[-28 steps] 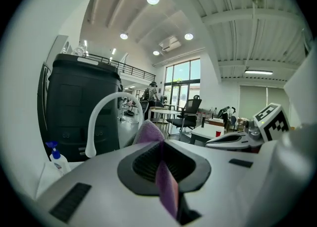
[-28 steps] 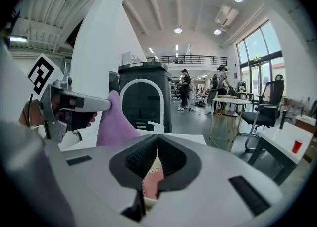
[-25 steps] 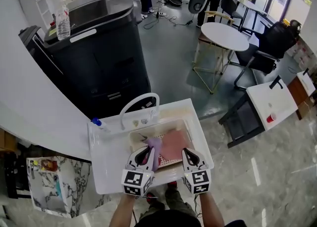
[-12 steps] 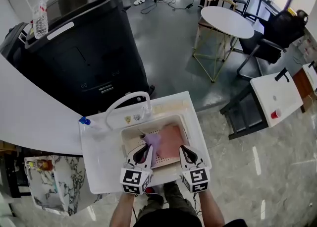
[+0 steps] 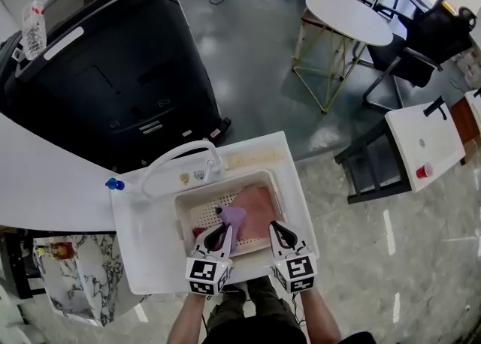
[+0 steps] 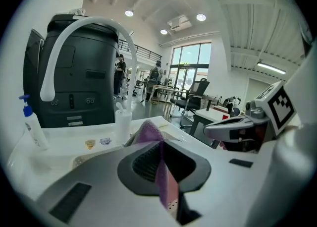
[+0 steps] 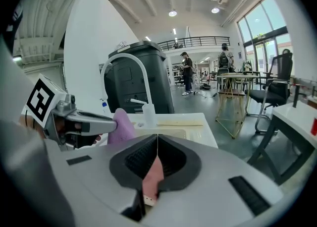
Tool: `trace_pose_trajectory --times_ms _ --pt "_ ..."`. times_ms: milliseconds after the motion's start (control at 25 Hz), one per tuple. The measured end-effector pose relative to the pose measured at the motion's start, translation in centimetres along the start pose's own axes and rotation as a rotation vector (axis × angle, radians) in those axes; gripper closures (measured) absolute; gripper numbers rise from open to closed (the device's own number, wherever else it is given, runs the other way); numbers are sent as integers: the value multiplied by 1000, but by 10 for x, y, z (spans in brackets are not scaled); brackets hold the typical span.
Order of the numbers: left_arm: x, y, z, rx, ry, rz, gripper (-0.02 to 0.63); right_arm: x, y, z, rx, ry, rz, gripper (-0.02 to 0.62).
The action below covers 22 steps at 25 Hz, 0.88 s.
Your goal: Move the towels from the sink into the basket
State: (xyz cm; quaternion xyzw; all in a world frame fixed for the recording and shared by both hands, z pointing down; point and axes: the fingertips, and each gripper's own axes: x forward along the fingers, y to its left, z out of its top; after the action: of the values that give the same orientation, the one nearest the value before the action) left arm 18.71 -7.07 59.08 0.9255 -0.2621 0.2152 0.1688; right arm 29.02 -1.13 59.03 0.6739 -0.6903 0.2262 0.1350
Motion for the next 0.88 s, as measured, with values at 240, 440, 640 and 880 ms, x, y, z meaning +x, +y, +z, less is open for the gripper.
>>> trace_pose_trajectory --times_ms 240,440,640,880 --pt "16 0 -25 -16 52 10 583 9 -5 -11 4 24 24 565" --pt "28 -5 -42 -15 87 3 583 13 -5 -20 11 38 31 565" --pt "35 -8 -55 -34 121 3 583 12 -11 -22 15 35 30 565" --pt "35 -15 -55 -62 139 -7 578 8 -19 -24 30 34 20 565"
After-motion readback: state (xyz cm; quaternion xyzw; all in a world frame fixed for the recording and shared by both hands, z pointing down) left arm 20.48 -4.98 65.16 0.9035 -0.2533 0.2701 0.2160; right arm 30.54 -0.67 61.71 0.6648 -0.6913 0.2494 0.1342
